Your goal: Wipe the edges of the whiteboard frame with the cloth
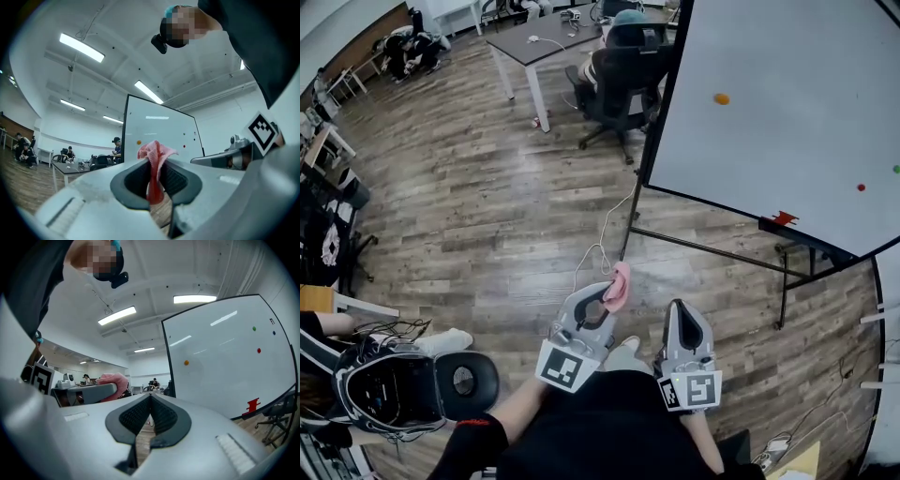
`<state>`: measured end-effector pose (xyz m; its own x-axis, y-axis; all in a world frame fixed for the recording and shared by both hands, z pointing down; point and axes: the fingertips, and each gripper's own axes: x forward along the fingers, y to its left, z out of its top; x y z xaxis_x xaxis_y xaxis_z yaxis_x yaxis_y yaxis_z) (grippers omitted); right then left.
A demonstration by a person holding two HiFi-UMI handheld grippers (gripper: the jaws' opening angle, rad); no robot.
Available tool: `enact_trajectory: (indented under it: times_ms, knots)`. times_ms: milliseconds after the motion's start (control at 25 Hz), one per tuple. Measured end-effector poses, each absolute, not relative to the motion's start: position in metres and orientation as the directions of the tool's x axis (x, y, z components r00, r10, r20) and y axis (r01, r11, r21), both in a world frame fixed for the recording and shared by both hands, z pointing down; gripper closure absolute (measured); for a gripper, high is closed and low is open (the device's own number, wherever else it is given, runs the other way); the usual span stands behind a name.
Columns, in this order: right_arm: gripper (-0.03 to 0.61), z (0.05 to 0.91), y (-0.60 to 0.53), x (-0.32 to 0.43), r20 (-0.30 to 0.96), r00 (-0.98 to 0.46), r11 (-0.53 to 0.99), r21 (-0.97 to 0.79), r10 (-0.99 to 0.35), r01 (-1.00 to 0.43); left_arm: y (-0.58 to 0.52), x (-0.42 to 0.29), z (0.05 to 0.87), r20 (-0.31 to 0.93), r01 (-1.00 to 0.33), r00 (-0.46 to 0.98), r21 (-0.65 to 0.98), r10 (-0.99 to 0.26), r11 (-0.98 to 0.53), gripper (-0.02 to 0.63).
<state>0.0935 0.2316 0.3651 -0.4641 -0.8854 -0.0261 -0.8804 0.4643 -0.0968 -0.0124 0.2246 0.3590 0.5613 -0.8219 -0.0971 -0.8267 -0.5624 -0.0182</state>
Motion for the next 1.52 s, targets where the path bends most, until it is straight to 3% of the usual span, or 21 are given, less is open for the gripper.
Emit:
enact_trajectory:
  times_ms: [360, 800, 1080, 1520]
  knots:
    - [0.577, 0.368, 0.182, 0.123, -0.014, -0.514, 0.513, -0.083, -0.858, -0.854, 0.174, 0.017, 0.354, -0.106, -0.849, 0.529, -0.049, -0.842, -0.527, 0.566]
    - [0.577, 0.364, 0.104, 0.105, 0.007, -0.492, 0.491, -0.071, -0.87, -0.868, 0.087, -0.009, 0.347, -0.108, -0.85, 0.524, -0.002, -0.845, -0.527, 0.566]
    - [0.577, 0.352, 0.043, 0.101, -0.017, -0.43, 0.43, -0.042, -0.903, -0.902, 0.017, -0.007, 0.31, -0.202, -0.785, 0.619, -0.186, -0.759, -0.591, 0.566]
    - [0.577, 0.332, -0.014, 0.098, -0.086, -0.324, 0.324, 0.014, -0.942, -0.946, -0.036, 0.005, 0.272, -0.217, -0.668, 0.736, -0.387, -0.641, -0.636, 0.569]
